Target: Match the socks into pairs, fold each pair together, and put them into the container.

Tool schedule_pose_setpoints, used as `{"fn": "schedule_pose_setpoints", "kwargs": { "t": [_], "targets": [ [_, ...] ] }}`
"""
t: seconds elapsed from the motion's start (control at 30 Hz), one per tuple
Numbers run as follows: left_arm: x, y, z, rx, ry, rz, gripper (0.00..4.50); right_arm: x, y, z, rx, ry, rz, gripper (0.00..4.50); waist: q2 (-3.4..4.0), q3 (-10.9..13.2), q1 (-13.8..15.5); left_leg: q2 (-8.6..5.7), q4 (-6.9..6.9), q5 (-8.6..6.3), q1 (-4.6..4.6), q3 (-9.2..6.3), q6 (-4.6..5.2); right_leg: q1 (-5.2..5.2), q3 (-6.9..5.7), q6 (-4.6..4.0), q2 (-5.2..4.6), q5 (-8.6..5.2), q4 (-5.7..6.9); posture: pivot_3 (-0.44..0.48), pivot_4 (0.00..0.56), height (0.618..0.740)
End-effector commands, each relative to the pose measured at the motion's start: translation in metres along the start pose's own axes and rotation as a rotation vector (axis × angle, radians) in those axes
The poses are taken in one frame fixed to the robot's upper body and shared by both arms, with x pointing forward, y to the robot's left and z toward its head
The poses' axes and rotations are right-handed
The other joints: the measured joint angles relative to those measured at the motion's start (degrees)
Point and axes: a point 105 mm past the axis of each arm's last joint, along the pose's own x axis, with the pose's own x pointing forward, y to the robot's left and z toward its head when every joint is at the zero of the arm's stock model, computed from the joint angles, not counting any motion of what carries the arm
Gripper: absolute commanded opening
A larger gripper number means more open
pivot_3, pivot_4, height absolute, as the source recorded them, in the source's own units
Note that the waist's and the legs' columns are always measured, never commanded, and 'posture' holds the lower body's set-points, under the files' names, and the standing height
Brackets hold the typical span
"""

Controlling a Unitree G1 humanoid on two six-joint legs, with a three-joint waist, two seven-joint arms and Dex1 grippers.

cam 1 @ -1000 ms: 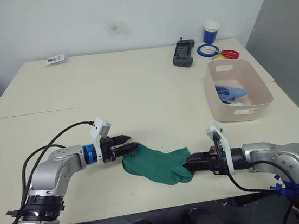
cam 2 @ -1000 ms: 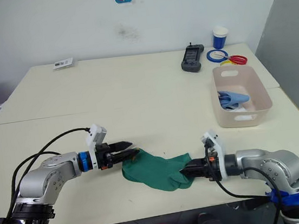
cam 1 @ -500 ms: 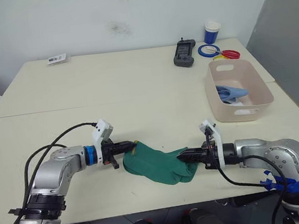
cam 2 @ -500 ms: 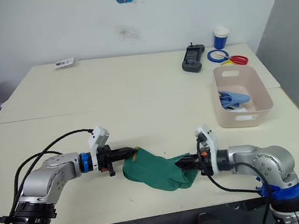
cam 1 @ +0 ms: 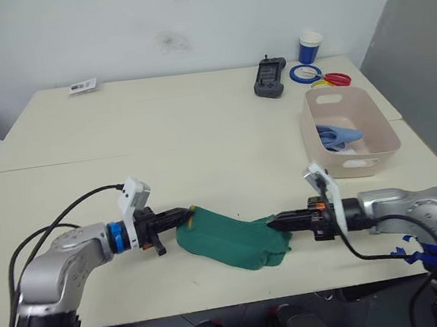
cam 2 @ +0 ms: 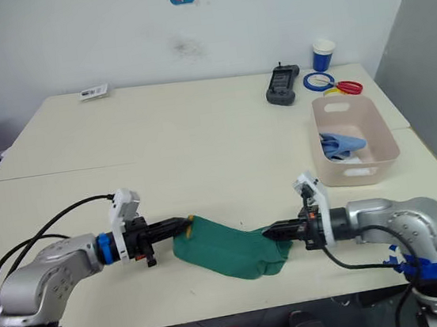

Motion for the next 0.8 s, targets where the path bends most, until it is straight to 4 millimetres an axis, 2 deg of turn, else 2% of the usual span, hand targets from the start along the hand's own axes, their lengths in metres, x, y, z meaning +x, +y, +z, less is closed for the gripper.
{"fn": "schedule_pose_setpoints", "kwargs": {
  "t": [0.03, 0.2, 0.3, 0.47, 0.6, 0.8],
  "targets": [
    [-0.003, -0.026, 0.008, 0.0, -0.053, -0.022, 0.0, -0.008, 0.024, -0.001, -0.031, 0.024, 0.105, 0.02, 0.0, 0.0, 0.02, 0.01, 0.0, 0.0, 0.0, -0.01, 0.0, 0.0, -0.01, 0.0, 0.0, 0.0, 0.0, 0.0, 0.15, 0.74],
    [0.0, -0.03, 0.002, -0.035, -0.084, 0.043, 0.0, -0.008, 0.019, -0.004, -0.015, 0.039, 0.084, 0.02, 0.0, 0.0, 0.08, -0.05, 0.03, 0.0, 0.1, -0.01, 0.0, 0.11, -0.07, 0.06, 0.02, 0.04, 0.04, 0.0, 0.15, 0.74],
    [0.004, -0.023, -0.005, -0.034, -0.088, 0.095, 0.0, -0.002, 0.007, -0.003, -0.03, 0.059, 0.04, 0.02, 0.0, 0.0, -0.1, -0.11, 0.03, 0.0, 0.12, 0.01, 0.0, 0.11, -0.01, 0.07, 0.05, 0.05, 0.03, 0.0, 0.15, 0.74],
    [0.01, -0.015, -0.015, -0.03, -0.085, 0.137, 0.0, 0.005, -0.029, 0.0, -0.1, 0.108, -0.075, 0.02, 0.0, 0.0, 0.07, -0.13, 0.03, 0.0, 0.1, 0.06, 0.0, 0.08, -0.02, 0.06, 0.06, 0.04, 0.0, 0.0, 0.15, 0.74],
    [0.011, -0.014, -0.016, -0.033, -0.095, 0.149, 0.0, 0.004, -0.039, 0.011, -0.134, 0.115, -0.066, 0.02, 0.0, 0.0, 0.07, -0.12, 0.04, 0.0, 0.06, 0.07, 0.0, 0.05, 0.0, 0.05, 0.06, 0.05, 0.0, 0.0, 0.15, 0.74],
    [0.008, -0.009, -0.019, -0.043, -0.093, 0.172, 0.0, 0.004, -0.05, 0.015, -0.17, 0.147, -0.055, 0.02, 0.0, 0.0, 0.1, -0.1, 0.03, 0.0, 0.05, 0.05, 0.01, 0.05, -0.03, 0.04, 0.06, 0.04, -0.01, 0.0, 0.15, 0.74]
  ]
}}
